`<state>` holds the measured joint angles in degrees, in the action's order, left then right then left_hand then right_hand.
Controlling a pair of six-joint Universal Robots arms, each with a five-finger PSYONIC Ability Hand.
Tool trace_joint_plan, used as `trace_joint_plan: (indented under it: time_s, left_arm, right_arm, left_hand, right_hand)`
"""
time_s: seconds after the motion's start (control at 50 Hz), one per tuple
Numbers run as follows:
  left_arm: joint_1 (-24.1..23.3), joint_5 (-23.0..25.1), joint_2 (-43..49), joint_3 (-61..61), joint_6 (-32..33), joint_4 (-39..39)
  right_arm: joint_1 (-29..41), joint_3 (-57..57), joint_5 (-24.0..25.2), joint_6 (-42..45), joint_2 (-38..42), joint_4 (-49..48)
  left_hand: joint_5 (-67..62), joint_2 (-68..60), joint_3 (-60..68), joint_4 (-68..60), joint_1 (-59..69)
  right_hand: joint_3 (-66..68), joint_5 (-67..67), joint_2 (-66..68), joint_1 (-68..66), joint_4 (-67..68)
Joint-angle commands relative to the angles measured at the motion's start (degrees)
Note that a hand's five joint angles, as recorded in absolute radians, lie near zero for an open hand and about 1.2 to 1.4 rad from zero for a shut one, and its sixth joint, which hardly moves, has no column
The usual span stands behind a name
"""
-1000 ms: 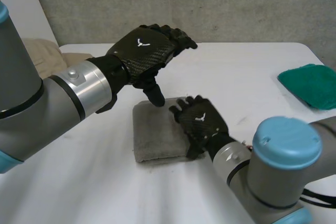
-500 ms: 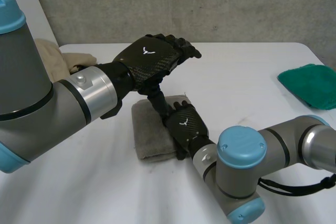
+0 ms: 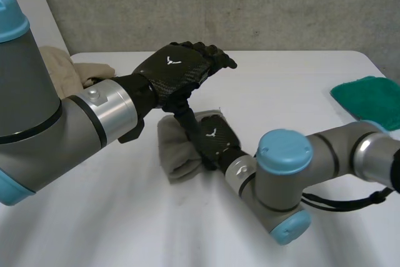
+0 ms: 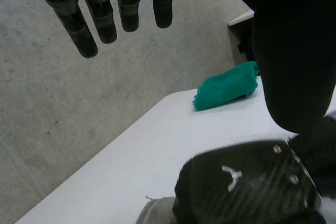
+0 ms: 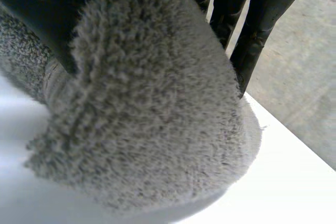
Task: Fold the laundry.
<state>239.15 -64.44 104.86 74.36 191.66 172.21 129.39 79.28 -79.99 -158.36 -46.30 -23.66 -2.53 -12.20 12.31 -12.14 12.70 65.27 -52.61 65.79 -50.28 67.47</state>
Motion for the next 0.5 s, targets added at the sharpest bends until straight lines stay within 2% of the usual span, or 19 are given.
trace_joint_plan:
  time_s: [0.02, 0.04, 0.06, 0.1, 0.12, 0.2, 0.28, 0.34, 0.42, 0.5]
  left_arm:
    - [-0.17, 0.01, -0.62, -0.01, 0.02, 0.41]
    - [-0.17, 0.02, -0.62, -0.01, 0.02, 0.50]
    - [-0.17, -0.07, -0.71, -0.01, 0.02, 0.58]
    - [-0.26, -0.07, -0.79, -0.01, -0.06, 0.85]
    - [-0.26, -0.07, -0.88, -0.01, -0.06, 1.02]
    - [-0.26, -0.07, -0.88, -0.01, -0.06, 1.29]
    - [-0.17, -0.16, -0.88, -0.01, -0.32, 1.64]
    - [-0.08, -0.07, -0.88, -0.09, -1.03, 1.81]
    - [-0.17, -0.16, -0.88, -0.09, -1.64, 2.69]
    - [-0.17, -0.16, -0.88, -0.09, -2.17, 3.22]
  right_arm:
    - [-8.88, 4.74, 2.90, 0.42, -8.01, 0.37]
    - [-9.94, 5.01, 3.86, 0.51, -8.63, 0.28]
    - [-12.99, 5.62, 7.27, 0.95, -9.59, -0.33]
    - [-15.39, 5.80, 10.45, 1.39, -10.04, -0.86]
    - [-18.01, 5.71, 14.03, 1.83, -10.39, -1.47]
    - [-24.34, 3.70, 21.25, 1.92, -10.65, -2.61]
    - [-29.27, -2.35, 24.87, 1.22, -10.66, -3.93]
    - [-31.82, -6.31, 25.49, 0.69, -10.39, -4.81]
    - [-36.22, -13.08, 26.11, -5.18, -10.04, -8.67]
    - [-40.79, -18.36, 28.56, -16.16, -7.93, -15.26]
  left_hand:
    - [1.14, 0.81, -0.92, 0.74, -1.31]
    - [1.14, 0.81, -0.92, 0.74, -1.31]
    - [1.14, 0.81, -0.92, 0.74, -1.31]
    - [1.31, 0.98, -1.09, 0.91, -1.47]
    - [1.31, 0.98, -1.09, 0.91, -1.47]
    - [1.48, 1.15, -1.25, 1.08, -1.64]
    - [1.31, 0.98, -1.09, 0.91, -1.48]
    - [1.31, 0.98, -1.09, 0.91, -1.47]
    - [1.31, 0.98, -1.09, 0.91, -1.47]
    - [1.31, 0.98, -1.09, 0.91, -1.47]
  right_hand:
    - [14.73, -17.39, 14.21, -29.72, 12.53]
    - [14.73, -17.39, 14.21, -29.72, 12.53]
    - [14.73, -17.39, 14.21, -29.72, 12.53]
    - [14.73, -17.39, 14.21, -29.72, 12.53]
    - [14.73, -17.39, 14.21, -29.72, 12.53]
    - [14.73, -17.39, 14.21, -29.72, 12.53]
    - [14.73, -17.39, 14.21, -29.72, 12.53]
    - [14.73, -17.39, 14.21, -29.72, 12.53]
    - [14.73, -17.39, 14.21, -29.72, 12.53]
    - [14.73, -17.39, 14.21, -29.72, 12.53]
